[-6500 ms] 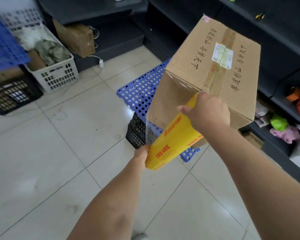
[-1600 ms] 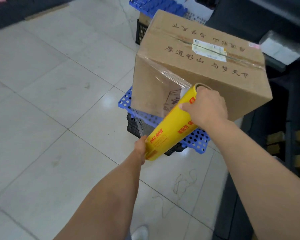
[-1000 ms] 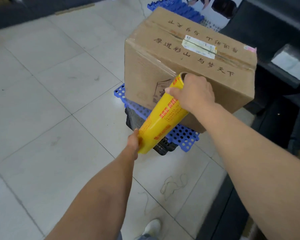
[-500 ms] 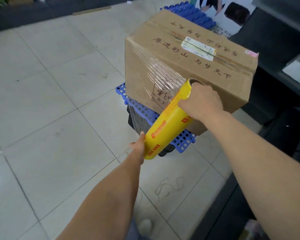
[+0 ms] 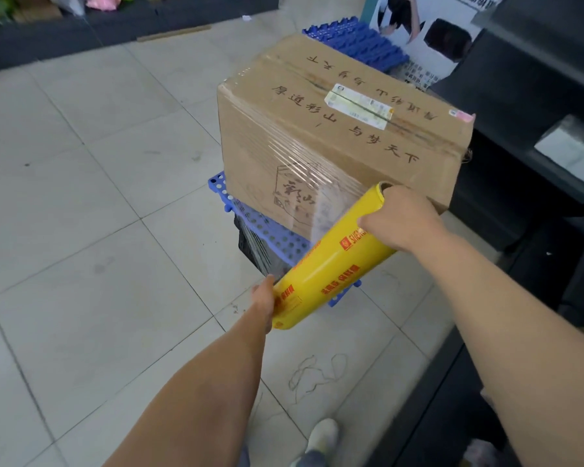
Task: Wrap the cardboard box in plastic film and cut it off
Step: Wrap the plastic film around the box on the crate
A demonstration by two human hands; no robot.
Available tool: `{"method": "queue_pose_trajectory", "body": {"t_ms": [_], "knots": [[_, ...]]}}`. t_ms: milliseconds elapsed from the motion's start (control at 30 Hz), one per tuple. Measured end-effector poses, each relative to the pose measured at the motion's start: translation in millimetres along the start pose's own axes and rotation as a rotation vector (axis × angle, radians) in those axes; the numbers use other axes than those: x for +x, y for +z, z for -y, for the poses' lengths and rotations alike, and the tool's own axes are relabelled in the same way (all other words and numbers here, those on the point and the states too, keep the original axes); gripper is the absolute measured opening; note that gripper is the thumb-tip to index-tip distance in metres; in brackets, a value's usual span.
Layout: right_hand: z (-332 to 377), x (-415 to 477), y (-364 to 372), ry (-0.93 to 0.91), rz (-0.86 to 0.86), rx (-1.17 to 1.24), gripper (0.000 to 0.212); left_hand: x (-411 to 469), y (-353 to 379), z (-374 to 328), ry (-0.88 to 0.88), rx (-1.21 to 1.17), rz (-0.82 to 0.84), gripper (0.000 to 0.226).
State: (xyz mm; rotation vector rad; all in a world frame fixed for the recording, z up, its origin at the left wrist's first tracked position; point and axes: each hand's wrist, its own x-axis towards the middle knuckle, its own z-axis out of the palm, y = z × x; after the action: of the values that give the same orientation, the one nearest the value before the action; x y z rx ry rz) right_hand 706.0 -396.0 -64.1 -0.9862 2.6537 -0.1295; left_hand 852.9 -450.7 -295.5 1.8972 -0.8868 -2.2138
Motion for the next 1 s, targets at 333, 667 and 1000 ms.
{"method": "queue_pose_trajectory", "body": {"t_ms": [333, 667, 1000], "knots": [[-33.3, -10.8, -32.3, -0.061, 0.171, -0.101, 0.031, -1.1, 43.2, 22.0, -0.021, -0.011, -0.037, 0.089], [-72.0, -4.3, -45.3, -0.014, 0.051, -0.014, 0.037, -33.4, 84.3, 28.3, -0.007, 0.047, -0.005, 0.069], [-93.1, 3.0, -53.7, 0.059, -0.030, -0.041, 0.034, -46.3, 116.2, 27.9, -0.057, 0.066, 0.150, 0.024]]}}
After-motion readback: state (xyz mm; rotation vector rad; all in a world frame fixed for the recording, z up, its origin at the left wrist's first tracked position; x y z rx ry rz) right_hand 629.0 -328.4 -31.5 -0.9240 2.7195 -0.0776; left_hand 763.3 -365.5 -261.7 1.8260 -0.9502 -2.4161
